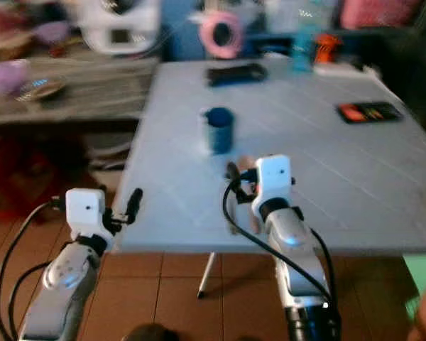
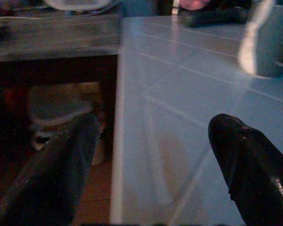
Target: Setting the table
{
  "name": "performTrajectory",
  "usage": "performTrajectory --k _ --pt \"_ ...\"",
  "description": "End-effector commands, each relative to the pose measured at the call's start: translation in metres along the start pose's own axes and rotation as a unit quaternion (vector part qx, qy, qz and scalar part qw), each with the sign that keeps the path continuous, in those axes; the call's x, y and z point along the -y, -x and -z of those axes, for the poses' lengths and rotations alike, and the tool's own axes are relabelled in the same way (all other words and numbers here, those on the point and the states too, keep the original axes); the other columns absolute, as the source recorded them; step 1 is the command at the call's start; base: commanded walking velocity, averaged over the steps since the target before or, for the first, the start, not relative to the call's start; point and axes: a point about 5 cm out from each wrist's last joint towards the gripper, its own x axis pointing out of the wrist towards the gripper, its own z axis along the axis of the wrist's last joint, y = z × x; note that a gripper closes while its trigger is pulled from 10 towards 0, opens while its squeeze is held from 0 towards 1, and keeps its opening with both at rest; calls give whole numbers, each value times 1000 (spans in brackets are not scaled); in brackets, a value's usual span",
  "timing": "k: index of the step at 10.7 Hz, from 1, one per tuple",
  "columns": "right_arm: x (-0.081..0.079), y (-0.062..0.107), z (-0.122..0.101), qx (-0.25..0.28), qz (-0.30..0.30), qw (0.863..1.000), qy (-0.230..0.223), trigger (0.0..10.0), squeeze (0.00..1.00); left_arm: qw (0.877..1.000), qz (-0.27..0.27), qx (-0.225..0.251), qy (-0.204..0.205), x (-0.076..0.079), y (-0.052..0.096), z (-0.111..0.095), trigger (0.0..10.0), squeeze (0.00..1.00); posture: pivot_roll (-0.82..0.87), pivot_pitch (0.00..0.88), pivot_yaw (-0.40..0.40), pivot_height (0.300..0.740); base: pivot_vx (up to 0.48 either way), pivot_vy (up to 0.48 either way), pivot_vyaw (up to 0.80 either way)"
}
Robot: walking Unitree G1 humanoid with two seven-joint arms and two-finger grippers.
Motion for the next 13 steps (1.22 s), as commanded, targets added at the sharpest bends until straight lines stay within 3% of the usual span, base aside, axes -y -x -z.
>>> performTrajectory --k 1,6,12,13 --pt "-4 -2 -5 7 0 1000 -7 10000 0 1000 -12 -3 -4 -6 0 0 10000 0 -2 13 58 740 0 0 513" --pt "-1 -8 10 -42 26 998 -28 10000 0 1000 13 -2 -1 3 2 0 10000 0 4 37 57 740 0 0 0" --pt "-11 -18 28 -103 16 993 -57 10000 0 999 49 1 17 12 4 -5 10000 0 6 64 52 740 0 0 0" --pt "-15 -19 28 -103 4 993 -57 8157 0 999 49 1 18 12 5 -5 10000 0 8 66 49 740 0 0 0"
